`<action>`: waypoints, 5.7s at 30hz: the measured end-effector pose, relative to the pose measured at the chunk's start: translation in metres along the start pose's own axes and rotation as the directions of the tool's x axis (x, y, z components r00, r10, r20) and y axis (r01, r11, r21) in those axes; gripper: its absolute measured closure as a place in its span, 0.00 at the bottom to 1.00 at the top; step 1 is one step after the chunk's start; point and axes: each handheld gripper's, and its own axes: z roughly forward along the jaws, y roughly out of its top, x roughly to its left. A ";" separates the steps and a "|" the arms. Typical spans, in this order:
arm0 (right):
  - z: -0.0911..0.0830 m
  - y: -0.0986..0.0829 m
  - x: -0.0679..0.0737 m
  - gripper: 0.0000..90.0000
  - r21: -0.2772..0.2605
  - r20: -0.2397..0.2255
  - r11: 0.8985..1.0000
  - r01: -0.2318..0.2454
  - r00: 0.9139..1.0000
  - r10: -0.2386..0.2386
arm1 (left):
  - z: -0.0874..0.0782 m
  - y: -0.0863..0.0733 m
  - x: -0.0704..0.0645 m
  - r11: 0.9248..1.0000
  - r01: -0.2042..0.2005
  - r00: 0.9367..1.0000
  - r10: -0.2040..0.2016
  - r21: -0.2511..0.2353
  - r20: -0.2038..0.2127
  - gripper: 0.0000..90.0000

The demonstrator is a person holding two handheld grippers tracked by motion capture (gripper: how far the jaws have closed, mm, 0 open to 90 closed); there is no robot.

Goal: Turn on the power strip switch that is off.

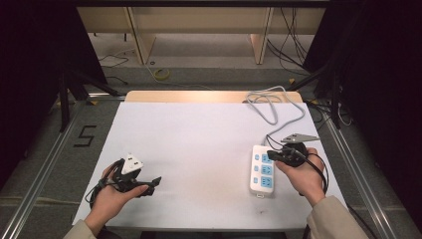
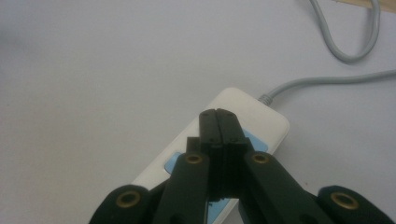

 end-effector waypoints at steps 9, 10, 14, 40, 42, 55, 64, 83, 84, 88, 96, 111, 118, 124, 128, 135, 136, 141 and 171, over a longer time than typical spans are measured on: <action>0.004 0.006 0.002 1.00 0.011 -0.001 1.000 -0.001 1.000 0.001 | 0.001 0.001 0.000 1.000 0.000 1.000 0.000 -0.002 0.002 0.18; 0.005 0.008 0.002 1.00 0.016 0.002 1.000 -0.001 1.000 0.001 | 0.001 0.000 0.000 1.000 0.000 1.000 0.000 -0.001 0.003 0.18; 0.006 0.010 0.002 1.00 0.030 0.000 1.000 -0.005 1.000 0.005 | 0.001 0.001 -0.001 1.000 0.001 1.000 -0.001 -0.004 0.003 0.18; 0.019 0.021 0.003 1.00 0.082 0.000 0.997 -0.012 1.000 0.012 | 0.001 0.001 0.000 1.000 0.005 1.000 -0.005 -0.006 0.007 0.18; 0.019 0.021 0.002 1.00 0.082 0.000 0.997 -0.013 1.000 0.013 | 0.001 0.001 0.000 1.000 0.003 1.000 -0.003 -0.005 0.007 0.18; 0.027 0.022 0.002 1.00 0.120 -0.005 0.993 -0.008 1.000 0.009 | 0.001 0.001 -0.001 1.000 0.002 1.000 -0.002 -0.005 0.007 0.18; 0.035 0.024 0.002 1.00 0.140 -0.006 0.990 -0.008 1.000 0.009 | 0.001 0.001 -0.001 1.000 -0.011 1.000 0.011 0.003 0.008 0.18; 0.044 0.026 0.000 1.00 0.170 -0.011 0.985 -0.014 1.000 0.016 | 0.002 0.001 -0.002 1.000 -0.015 1.000 0.015 0.001 0.008 0.18; 0.044 0.026 0.000 1.00 0.171 -0.011 0.985 -0.013 1.000 0.015 | 0.002 0.001 -0.002 1.000 -0.014 1.000 0.014 0.001 0.008 0.18; 0.046 0.026 0.000 1.00 0.175 -0.010 0.984 -0.016 1.000 0.018 | 0.001 0.001 -0.002 1.000 -0.015 1.000 0.015 0.001 0.007 0.18; 0.049 0.028 0.000 1.00 0.183 -0.009 0.983 -0.014 1.000 0.016 | 0.002 0.001 -0.002 1.000 -0.015 1.000 0.015 0.002 0.008 0.18; 0.054 0.032 0.000 1.00 0.196 -0.010 0.981 -0.005 1.000 0.007 | 0.001 0.001 -0.002 1.000 -0.015 1.000 0.015 0.002 0.008 0.18; 0.057 0.032 0.000 1.00 0.205 -0.013 0.979 -0.006 1.000 0.009 | 0.001 0.001 -0.001 1.000 -0.015 1.000 0.015 0.001 0.007 0.18; 0.059 0.032 0.000 1.00 0.214 -0.015 0.977 -0.004 1.000 0.007 | 0.001 0.001 -0.001 1.000 -0.012 1.000 0.012 0.001 0.007 0.18; 0.061 0.032 0.000 1.00 0.221 -0.014 0.975 -0.004 1.000 0.007 | 0.001 0.001 -0.001 1.000 -0.012 1.000 0.012 0.001 0.008 0.18; 0.064 0.032 -0.001 1.00 0.232 -0.012 0.973 -0.001 1.000 0.004 | 0.001 0.000 -0.001 1.000 -0.010 1.000 0.010 0.000 0.008 0.18; 0.064 0.032 -0.001 1.00 0.233 -0.013 0.972 -0.001 1.000 0.004 | 0.001 0.000 -0.001 1.000 -0.010 1.000 0.010 0.000 0.008 0.18; 0.066 0.031 0.000 1.00 0.243 -0.012 0.970 0.004 1.000 -0.001 | 0.001 0.000 -0.001 1.000 -0.010 1.000 0.010 0.000 0.009 0.18; 0.072 0.030 0.004 1.00 0.282 0.002 0.959 0.034 0.999 -0.036 | 0.001 0.000 -0.001 1.000 -0.011 1.000 0.011 0.001 0.009 0.18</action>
